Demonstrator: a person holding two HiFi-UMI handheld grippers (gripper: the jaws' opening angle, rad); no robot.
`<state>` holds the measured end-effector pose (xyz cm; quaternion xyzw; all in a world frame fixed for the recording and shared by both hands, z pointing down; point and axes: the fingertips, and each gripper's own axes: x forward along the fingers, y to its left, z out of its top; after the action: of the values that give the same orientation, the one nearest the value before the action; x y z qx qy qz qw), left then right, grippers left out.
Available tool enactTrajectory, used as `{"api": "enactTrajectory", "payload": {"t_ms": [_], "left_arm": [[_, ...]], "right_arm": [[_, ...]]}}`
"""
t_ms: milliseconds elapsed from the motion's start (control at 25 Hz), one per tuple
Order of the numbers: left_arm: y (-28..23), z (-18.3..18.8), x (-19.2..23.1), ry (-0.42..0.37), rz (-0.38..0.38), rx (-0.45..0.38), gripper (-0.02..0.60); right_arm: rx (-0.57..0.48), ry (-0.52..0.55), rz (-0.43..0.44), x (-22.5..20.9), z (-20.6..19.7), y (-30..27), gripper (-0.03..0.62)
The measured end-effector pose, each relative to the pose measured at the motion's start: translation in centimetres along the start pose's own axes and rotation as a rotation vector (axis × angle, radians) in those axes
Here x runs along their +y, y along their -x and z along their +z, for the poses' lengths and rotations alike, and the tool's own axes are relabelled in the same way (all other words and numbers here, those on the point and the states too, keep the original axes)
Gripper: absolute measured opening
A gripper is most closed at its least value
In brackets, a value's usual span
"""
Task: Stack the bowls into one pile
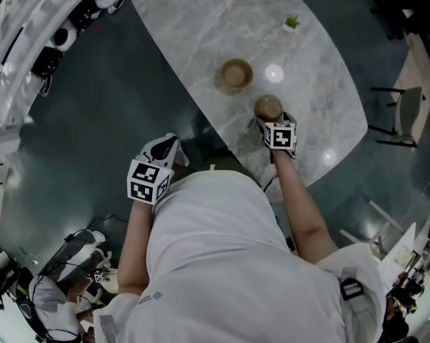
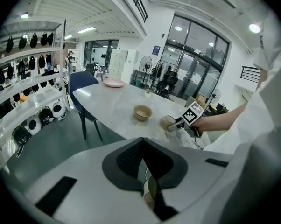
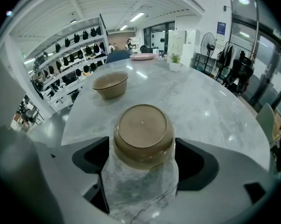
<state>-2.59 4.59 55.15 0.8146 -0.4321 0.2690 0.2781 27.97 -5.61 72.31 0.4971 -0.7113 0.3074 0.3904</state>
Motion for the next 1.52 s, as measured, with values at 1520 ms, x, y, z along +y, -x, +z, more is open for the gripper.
{"api": "enactTrajectory", "payload": {"t_ms": [1520], "left_arm": [[0.0, 1.0, 3.1, -0.071, -0.159, -0.041, 0.003]], "right_arm": [[-0.169, -0.345, 0.155, 7.0, 5.0, 5.1, 0.396]]}}
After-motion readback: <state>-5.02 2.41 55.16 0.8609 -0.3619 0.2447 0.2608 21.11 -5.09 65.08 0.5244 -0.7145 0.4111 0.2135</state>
